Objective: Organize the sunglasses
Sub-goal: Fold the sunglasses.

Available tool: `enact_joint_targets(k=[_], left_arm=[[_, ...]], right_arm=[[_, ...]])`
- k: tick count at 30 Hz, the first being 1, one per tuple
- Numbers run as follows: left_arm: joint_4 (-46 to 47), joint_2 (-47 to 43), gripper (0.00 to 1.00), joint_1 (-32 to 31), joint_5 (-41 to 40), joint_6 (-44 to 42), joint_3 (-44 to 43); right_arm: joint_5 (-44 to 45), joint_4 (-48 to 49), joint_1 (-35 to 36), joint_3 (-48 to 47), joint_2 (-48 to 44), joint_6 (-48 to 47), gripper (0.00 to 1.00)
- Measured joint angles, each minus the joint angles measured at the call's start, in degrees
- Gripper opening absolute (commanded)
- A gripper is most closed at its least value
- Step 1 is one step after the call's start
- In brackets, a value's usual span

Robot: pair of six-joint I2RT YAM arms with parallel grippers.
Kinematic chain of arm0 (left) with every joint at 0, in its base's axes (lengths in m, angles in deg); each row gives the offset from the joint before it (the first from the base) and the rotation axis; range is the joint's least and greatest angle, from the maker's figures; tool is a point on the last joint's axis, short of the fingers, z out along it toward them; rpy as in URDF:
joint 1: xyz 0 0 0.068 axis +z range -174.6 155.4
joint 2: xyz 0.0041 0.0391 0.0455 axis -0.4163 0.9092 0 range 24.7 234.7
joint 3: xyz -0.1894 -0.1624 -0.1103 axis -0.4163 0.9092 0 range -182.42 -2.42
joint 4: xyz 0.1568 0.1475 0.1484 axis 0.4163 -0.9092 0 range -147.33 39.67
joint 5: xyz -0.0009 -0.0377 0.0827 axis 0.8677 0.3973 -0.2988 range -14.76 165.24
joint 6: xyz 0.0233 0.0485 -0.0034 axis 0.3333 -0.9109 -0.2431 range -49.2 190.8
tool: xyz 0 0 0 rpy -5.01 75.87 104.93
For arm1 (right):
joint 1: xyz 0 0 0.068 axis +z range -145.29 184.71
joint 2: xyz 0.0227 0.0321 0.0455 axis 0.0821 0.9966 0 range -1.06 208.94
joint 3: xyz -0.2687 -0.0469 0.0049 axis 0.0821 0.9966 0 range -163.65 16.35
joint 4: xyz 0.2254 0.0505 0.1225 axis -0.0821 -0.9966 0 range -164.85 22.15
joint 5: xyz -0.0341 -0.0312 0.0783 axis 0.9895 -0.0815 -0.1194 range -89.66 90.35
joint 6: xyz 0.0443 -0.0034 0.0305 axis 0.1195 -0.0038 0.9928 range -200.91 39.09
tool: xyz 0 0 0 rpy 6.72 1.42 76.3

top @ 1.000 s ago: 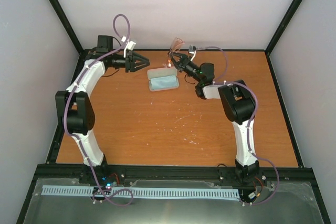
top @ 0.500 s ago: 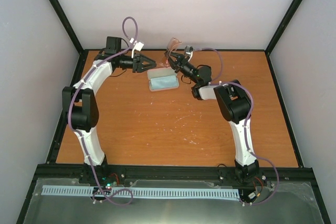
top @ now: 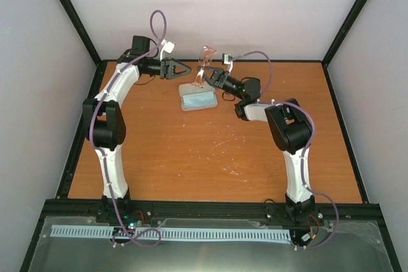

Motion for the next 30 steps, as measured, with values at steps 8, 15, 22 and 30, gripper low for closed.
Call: enact_joint_targets(k=[8,15,22,30], left_arm=[[-20.31,6.99,0.32,-0.17,1.31,-11.72,-10.62],[-29.35,6.91,0.32,-0.37,2.71,-18.43,-10.78],[-33.46,5.86,0.32,-0.90,3.39,-22.58,-10.78],[-38.14,5.79,0.17,-3.37,0.76,-27.21,-11.69]], right_arm=[[-3.28,-1.68,0.00,0.48,-3.72,-7.72,0.03],[-4.57,-7.15,0.00,0.46,-3.72,-12.66,0.03],[-4.81,-10.03,-0.04,-0.37,-3.72,-14.88,0.03],[-5.35,-10.25,-0.17,-1.75,-3.72,-15.02,0.03]])
